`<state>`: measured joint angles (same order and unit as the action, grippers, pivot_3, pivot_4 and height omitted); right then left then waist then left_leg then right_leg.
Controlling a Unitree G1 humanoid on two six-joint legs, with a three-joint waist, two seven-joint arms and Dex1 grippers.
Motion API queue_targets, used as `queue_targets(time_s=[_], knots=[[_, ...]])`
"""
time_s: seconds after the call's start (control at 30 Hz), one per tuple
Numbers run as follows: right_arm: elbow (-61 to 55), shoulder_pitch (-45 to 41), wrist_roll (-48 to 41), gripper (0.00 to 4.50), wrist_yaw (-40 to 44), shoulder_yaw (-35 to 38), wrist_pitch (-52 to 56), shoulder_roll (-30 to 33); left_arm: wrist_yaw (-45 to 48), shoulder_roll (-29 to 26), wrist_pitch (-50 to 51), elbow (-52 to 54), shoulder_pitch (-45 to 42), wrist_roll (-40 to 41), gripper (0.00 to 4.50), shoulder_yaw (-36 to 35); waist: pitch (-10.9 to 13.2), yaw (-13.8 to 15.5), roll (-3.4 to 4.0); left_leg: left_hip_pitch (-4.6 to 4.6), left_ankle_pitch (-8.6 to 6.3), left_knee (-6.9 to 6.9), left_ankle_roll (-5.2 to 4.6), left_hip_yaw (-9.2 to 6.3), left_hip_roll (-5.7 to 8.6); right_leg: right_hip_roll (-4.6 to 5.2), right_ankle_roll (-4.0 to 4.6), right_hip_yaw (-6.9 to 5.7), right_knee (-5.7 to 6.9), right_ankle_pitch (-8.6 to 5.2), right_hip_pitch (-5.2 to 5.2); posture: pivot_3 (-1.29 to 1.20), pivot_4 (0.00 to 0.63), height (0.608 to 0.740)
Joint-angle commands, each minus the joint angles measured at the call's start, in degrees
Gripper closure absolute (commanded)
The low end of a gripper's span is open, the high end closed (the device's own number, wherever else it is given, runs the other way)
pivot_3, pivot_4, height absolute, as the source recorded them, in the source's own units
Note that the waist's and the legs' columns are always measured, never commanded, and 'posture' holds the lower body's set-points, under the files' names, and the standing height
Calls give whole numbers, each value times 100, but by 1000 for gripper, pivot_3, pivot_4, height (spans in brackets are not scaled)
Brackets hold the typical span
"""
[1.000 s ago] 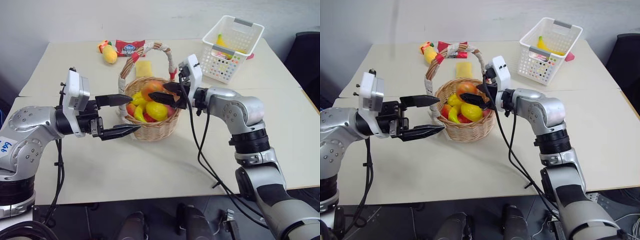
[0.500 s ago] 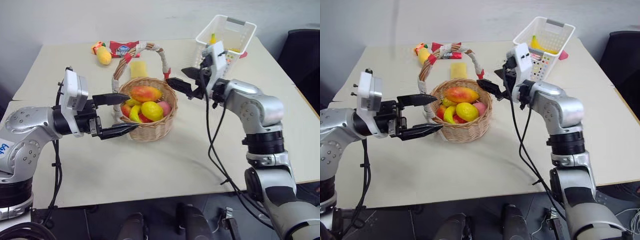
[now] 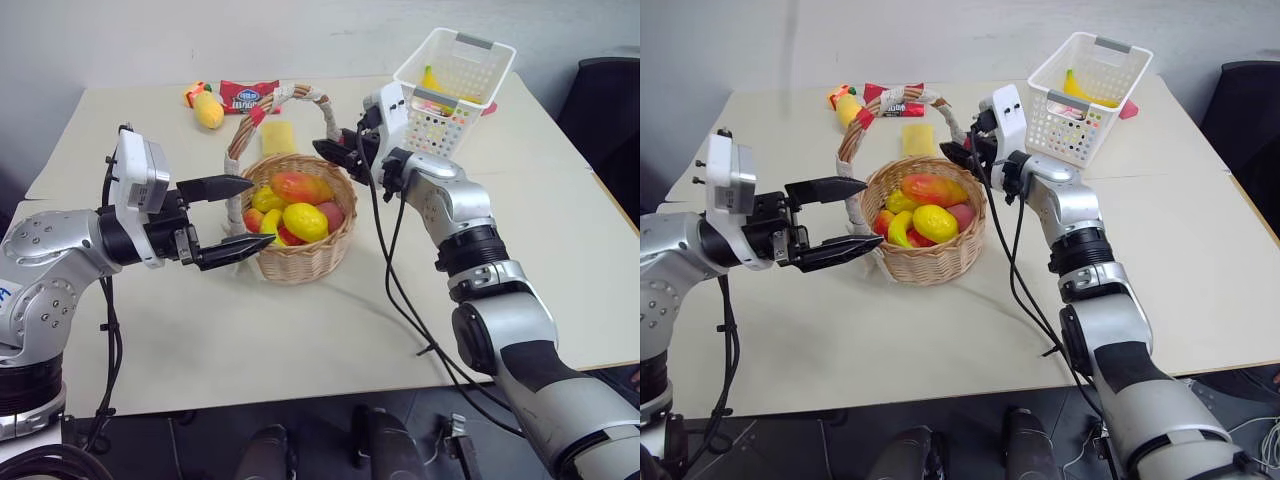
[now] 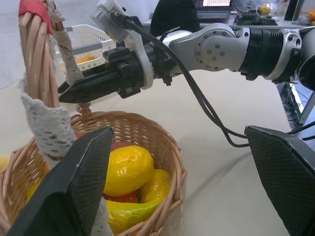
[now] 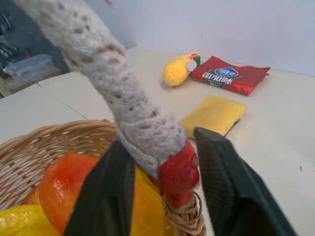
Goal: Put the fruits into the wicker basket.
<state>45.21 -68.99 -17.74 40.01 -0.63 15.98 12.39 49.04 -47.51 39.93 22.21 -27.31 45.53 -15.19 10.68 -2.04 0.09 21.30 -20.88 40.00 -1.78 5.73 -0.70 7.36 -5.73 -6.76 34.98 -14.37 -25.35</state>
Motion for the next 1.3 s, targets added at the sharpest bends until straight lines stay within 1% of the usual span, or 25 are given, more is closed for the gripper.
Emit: queue_targets(time_s=[0.03, 0.07, 0.1, 0.17, 0.33, 0.4, 0.47, 0.6, 0.7, 0.8, 0.87, 0.9, 1.07, 1.13, 1.17, 1.2, 1.27, 1.3], knots=[[-172, -81, -13, 3960, 189, 166, -127, 9, -61, 32, -129, 221, -6, 97, 0, -158, 1, -8, 1, 0, 0, 0, 0, 0, -2, -1, 0, 0, 0, 0, 0, 0, 150, 740], [-328, -3, -11, 4083, 223, 173, -92, 54, -64, 54, -144, 220, -20, 93, 0, -134, 1, -9, 2, 0, 0, -1, 0, 0, -1, -1, 0, 0, 0, 0, -1, 0, 150, 740], [-440, 51, -11, 4115, 248, 178, -64, 86, -67, 69, -154, 219, -30, 90, 0, -118, 1, -10, 2, 0, 0, -1, 0, 0, -2, -1, 0, 0, 0, 0, -1, 0, 150, 740], [-1077, 366, -2, 4115, 252, 204, 13, 291, -68, 143, -156, 221, -102, 129, 0, -47, 1, 13, 2, 0, 0, -2, 0, -1, -3, -2, 0, -1, -2, 0, -1, 0, 150, 740], [-3218, 1453, -134, 4115, -35, 575, 637, 1119, 7, 322, -157, 215, -236, 180, 0, 187, 1, 90, 2, 19, 0, 8, -1, -19, 8, 9, 0, -10, -8, 0, -1, 0, 150, 740], [-4070, 1972, -293, 4115, -175, 993, 1149, 1639, 66, 411, -169, 139, -347, 192, 0, 312, 1, 103, 1, 18, 0, 8, -2, -17, 10, 9, -1, -9, -8, 1, -1, 0, 150, 740], [-4662, 2466, -381, 4115, -298, 1474, 1537, 2148, 156, 499, -205, 36, -465, 166, 0, 443, 1, 156, 2, 18, 0, 7, -1, -19, 7, 6, -1, -12, -7, 1, -1, 0, 150, 740], [-5284, 3352, -526, 4115, -542, 2435, 2070, 2905, 381, 643, -333, -254, -677, 38, 0, 661, 1, 210, 2, 13, 1, 8, -2, -9, 6, 2, -1, -8, -3, 1, -1, 0, 150, 740], [-5447, 3935, -541, 4115, -744, 3038, 2233, 3126, 566, 737, -470, -492, -838, -96, 0, 850, 1, 184, 1, -7, 2, 6, -5, 17, 6, 0, -2, 12, 6, 1, 1, 0, 150, 740], [-5430, 4346, -595, 4115, -910, 3529, 2270, 3161, 726, 821, -579, -683, -1000, -215, 0, 1000, 1, 179, 2, -16, 2, 3, -5, 28, 2, -7, -2, 22, 10, 1, 1, 0, 150, 740], [-5448, 4677, -511, 3404, -935, 3658, 2125, 3153, 807, 867, -613, -821, -1111, -245, 0, 1042, 1, 198, 2, -18, 2, 2, -5, 33, 1, -7, -2, 28, 11, 1, 0, 0, 150, 740], [-5474, 4805, -517, 3207, -954, 3709, 2090, 3127, 847, 884, -632, -881, -1153, -270, 0, 1061, 1, 203, 2, -15, 2, 2, -5, 31, 1, -10, -2, 27, 9, 1, 0, 0, 150, 740], [-5949, 5348, -796, 1461, -950, 4010, 2159, 3053, 997, 980, -725, -1099, -1273, -388, 0, 1158, 1, 209, 2, -16, 3, 3, -6, 31, 4, -8, -5, 34, 8, 3, 0, 0, 150, 740], [-6256, 5633, -1028, 795, -793, 4213, 2345, 3167, 1030, 1011, -739, -1143, -1282, -415, 0, 1165, 1, 215, 2, -15, 3, 4, -6, 29, 3, -9, -5, 33, 8, 3, 0, 0, 150, 740], [-6438, 5800, -1240, 406, -659, 4392, 2534, 3251, 1048, 1022, -741, -1154, -1276, -425, 0, 1161, 1, 218, 2, -14, 3, 4, -6, 28, 3, -9, -5, 32, 7, 3, 0, 0, 150, 740], [-6654, 6053, -1532, 120, -420, 4704, 2810, 3389, 1079, 1021, -746, -1167, -1255, -436, 0, 1149, 1, 225, 2, -14, 3, 5, -6, 27, 3, -10, -5, 32, 7, 3, 1, 0, 150, 740], [-6966, 6713, -2061, 47, 202, 5451, 3397, 3766, 1159, 997, -752, -1203, -1194, -453, 0, 1122, 2, 334, 9, -10, 2, 4, -9, 25, 6, -7, -6, 30, 4, 3, 1, 0, 150, 740], [-7007, 7191, -2221, 47, 680, 5973, 3648, 4024, 1210, 970, -765, -1240, -1158, -473, 0, 1112, 3, 363, 8, -11, 1, 3, -11, 24, 5, -9, -6, 29, 1, 3, 1, 0, 150, 740]])
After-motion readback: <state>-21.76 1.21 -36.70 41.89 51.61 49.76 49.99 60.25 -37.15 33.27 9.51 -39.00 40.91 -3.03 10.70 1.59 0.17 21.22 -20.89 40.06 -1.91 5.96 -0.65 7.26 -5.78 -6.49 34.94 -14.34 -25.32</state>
